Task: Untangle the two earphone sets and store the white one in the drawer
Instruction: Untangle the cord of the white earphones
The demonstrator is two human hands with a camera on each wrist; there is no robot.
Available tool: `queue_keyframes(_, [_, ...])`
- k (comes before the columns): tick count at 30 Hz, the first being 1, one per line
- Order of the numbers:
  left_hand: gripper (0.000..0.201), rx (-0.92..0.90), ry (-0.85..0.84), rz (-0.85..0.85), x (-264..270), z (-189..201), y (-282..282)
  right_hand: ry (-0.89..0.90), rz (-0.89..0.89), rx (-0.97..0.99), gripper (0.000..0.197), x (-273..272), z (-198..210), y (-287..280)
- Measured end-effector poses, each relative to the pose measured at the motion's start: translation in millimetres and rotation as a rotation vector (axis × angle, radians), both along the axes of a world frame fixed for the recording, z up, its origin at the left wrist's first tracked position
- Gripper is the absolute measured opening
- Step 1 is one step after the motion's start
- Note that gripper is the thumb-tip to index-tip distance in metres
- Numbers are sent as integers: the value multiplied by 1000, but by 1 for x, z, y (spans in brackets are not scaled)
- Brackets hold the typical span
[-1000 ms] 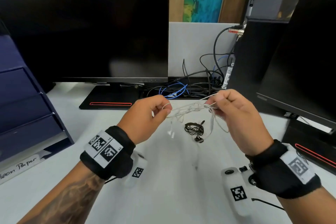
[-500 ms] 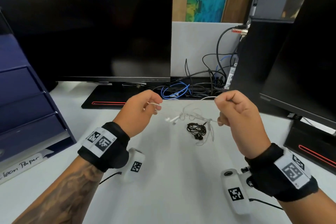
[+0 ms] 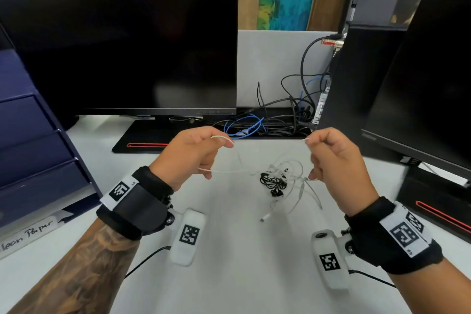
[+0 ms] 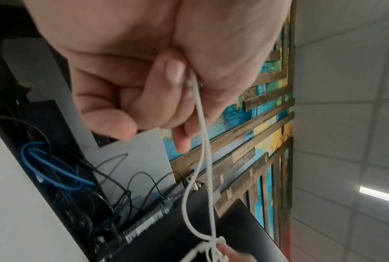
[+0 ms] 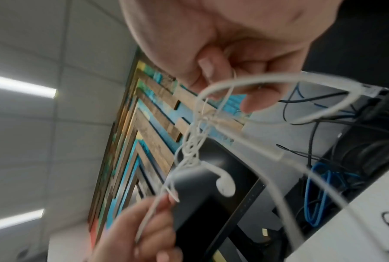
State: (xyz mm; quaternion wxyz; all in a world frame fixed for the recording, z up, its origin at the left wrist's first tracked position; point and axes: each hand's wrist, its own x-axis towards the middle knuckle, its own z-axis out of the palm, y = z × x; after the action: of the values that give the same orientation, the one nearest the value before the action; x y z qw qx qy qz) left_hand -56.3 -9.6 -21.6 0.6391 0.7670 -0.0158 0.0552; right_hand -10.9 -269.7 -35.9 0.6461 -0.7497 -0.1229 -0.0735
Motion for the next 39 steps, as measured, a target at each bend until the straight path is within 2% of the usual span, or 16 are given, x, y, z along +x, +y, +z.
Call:
queue_keyframes(2, [12,48,0,103,3,1,12,79,-35,191,18,4,5,-4])
queue_keyframes(4, [11,266,-29,229,7,-2,25,133,7,348,17,5,11,-7])
queue_keyframes(6, [8,493,-24,218,8,-7,33,146,95,367,15,4,15,-7])
queue_keyframes(7, [12,534,4,160,7,-10,33,149,145,340,13,2,15,-4])
queue_keyframes(10, [35,514,34,-27,5,-13,26,168,290,235,10,-9,12,7])
queue_keyframes(14, [64,378,-117,-134,-1,-13,-10,210,497,206,3,-22,5,23])
queue_keyframes(16, [65,428,-142,-190,-2,-19,-28,213,572,203,4,-25,4,28])
queue_keyframes(17, [54,464,-150,-215,-2,-23,-34,207,585,211,3,-26,5,29])
queue_keyframes(20, [5,455,-135,-197,-1,-26,-32,108,496,208,4,-22,10,27])
queue_keyframes(22, [7,406,-115,-146,1,-26,-24,60,356,220,8,-14,14,20])
queue_keyframes(26, [15,335,-107,-142,1,-20,-19,160,197,369,21,-3,16,9])
queue_keyframes(29, [30,361,-123,-179,0,-22,-20,135,111,295,21,-2,13,10])
queue_keyframes(32, [24,450,-186,-75,1,-22,-18,96,40,246,21,1,11,7])
queue_keyframes(35, [28,183,-101,-34,1,-14,-12,99,16,173,19,7,10,0])
queue_keyframes(37, [31,-38,4,-63,-3,-5,-14,111,63,104,23,8,6,-1])
queue_keyframes(39, [34,-171,110,-99,-7,2,-20,122,119,54,27,5,1,2])
